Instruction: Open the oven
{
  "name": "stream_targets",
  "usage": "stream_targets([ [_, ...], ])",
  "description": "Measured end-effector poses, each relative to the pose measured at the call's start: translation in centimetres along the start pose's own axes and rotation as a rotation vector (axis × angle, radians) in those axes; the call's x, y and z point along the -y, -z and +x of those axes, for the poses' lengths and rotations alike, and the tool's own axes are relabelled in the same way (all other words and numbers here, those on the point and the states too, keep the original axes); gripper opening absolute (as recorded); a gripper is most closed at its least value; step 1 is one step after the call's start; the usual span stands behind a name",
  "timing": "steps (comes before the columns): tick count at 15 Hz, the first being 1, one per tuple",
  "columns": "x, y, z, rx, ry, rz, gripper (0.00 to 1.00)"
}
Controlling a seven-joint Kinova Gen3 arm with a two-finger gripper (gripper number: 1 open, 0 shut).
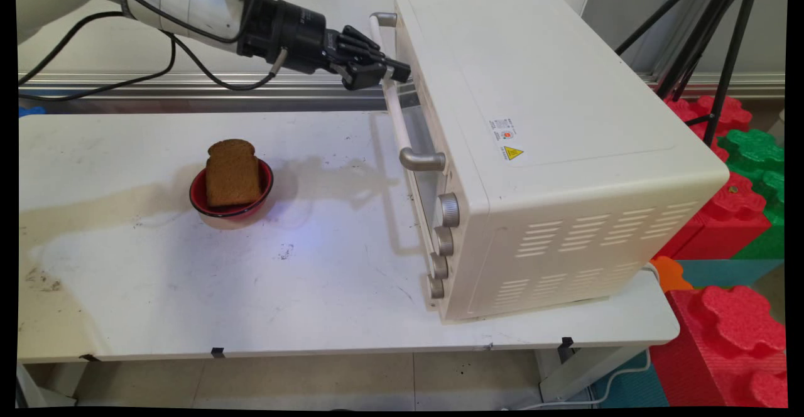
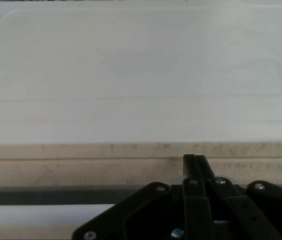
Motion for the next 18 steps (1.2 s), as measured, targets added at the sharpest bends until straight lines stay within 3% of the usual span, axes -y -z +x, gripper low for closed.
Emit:
stream_targets([
  [18,-0.5,0.9,-2.6,0.083,-0.037,-0.02,0.0],
])
